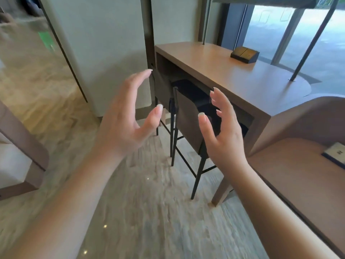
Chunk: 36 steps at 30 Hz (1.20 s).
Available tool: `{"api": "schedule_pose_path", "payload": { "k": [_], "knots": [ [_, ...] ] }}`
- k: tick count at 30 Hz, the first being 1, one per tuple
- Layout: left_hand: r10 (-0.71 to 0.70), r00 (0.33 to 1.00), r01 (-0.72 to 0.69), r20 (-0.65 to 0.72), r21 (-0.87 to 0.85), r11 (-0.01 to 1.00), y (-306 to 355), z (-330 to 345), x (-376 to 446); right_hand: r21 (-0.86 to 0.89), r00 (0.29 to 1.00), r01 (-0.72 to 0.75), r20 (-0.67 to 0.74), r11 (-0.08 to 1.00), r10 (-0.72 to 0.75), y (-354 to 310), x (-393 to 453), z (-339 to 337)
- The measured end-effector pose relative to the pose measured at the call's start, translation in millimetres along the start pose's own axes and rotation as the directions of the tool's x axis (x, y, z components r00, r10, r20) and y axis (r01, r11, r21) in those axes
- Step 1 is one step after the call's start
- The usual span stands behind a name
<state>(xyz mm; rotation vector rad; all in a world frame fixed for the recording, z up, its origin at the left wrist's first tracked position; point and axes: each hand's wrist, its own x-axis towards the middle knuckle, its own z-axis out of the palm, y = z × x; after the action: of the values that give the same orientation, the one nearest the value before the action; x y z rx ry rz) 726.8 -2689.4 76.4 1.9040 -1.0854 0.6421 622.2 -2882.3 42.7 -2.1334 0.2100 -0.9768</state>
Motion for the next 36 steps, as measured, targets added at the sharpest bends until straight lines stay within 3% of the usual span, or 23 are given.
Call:
{"api": "schedule_pose_path", "payload": {
  "k": [7,16,24,36],
  "knots": [
    [0.067,0.997,-0.068,0.049,0.009,0.998,-106,-32,74,-0.051,0.998,-0.039,-0.055,0.998,0.037,-12,78,94],
    [0.077,0.994,-0.076,0.077,-0.023,0.997,-226,-4,168,-0.070,0.990,-0.070,-0.129,0.995,0.061,30,185,174],
    [0.146,0.974,-0.134,0.175,-0.083,0.988,-330,94,275,-0.060,0.960,-0.159,-0.243,0.985,0.140,119,299,215],
    [0.207,0.920,-0.123,0.334,-0.257,0.959,-429,221,354,-0.137,0.914,-0.357,-0.254,0.924,0.315,198,368,258]
  ]
}}
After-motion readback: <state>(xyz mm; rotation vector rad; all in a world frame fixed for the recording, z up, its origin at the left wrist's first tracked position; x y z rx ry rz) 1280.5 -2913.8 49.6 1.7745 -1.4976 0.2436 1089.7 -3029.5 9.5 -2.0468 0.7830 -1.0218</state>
